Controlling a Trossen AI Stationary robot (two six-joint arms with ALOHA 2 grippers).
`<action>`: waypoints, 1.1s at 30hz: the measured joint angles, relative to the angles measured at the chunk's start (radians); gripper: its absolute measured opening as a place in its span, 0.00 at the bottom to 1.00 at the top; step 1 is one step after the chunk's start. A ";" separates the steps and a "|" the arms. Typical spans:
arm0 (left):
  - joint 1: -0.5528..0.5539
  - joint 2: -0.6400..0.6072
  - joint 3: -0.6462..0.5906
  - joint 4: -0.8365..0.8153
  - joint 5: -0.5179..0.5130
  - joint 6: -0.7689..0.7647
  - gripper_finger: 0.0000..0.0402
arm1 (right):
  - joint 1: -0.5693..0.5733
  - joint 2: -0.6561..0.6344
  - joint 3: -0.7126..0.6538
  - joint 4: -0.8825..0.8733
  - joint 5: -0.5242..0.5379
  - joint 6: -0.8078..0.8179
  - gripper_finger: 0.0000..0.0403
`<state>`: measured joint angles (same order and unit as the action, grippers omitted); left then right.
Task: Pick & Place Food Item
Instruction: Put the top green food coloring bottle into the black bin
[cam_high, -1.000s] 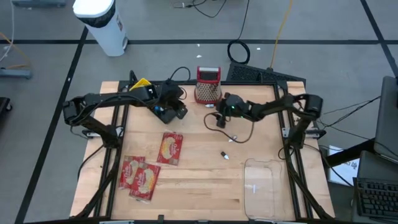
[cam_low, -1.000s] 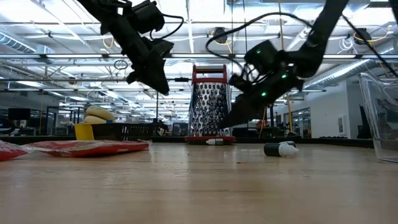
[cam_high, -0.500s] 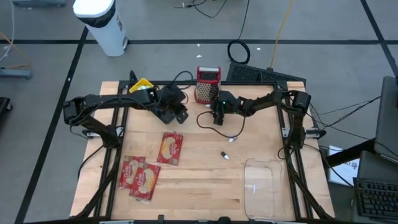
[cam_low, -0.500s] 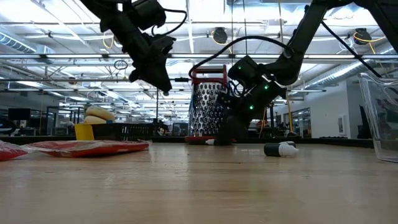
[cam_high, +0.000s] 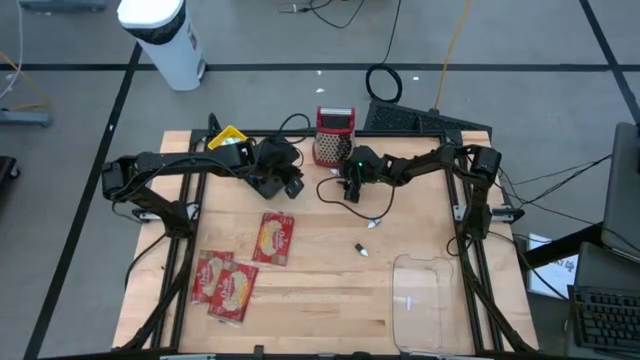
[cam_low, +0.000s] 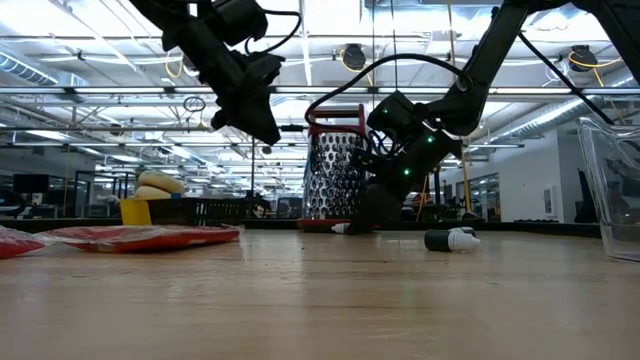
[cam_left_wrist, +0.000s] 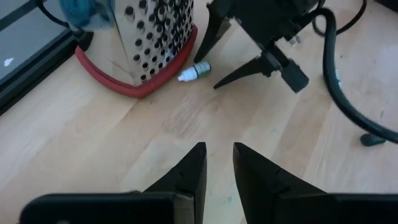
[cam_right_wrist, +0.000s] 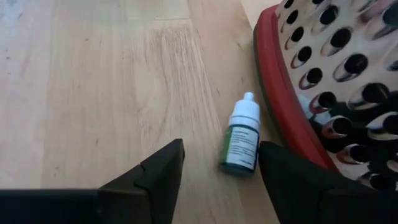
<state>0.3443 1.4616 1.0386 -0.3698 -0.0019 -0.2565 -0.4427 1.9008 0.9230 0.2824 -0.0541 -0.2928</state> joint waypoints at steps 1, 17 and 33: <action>0.000 0.000 0.000 0.006 0.000 0.000 0.20 | 0.000 0.000 0.000 0.000 -0.002 0.005 0.48; -0.007 0.000 0.000 0.031 0.000 -0.012 0.20 | 0.009 0.004 -0.003 0.021 -0.012 0.109 0.02; -0.032 0.000 0.000 0.031 0.000 0.026 0.20 | 0.053 -0.057 -0.004 0.058 0.188 0.461 0.53</action>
<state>0.3119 1.4620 1.0386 -0.3389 -0.0017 -0.2302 -0.3897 1.8435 0.9191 0.3404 0.1340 0.1686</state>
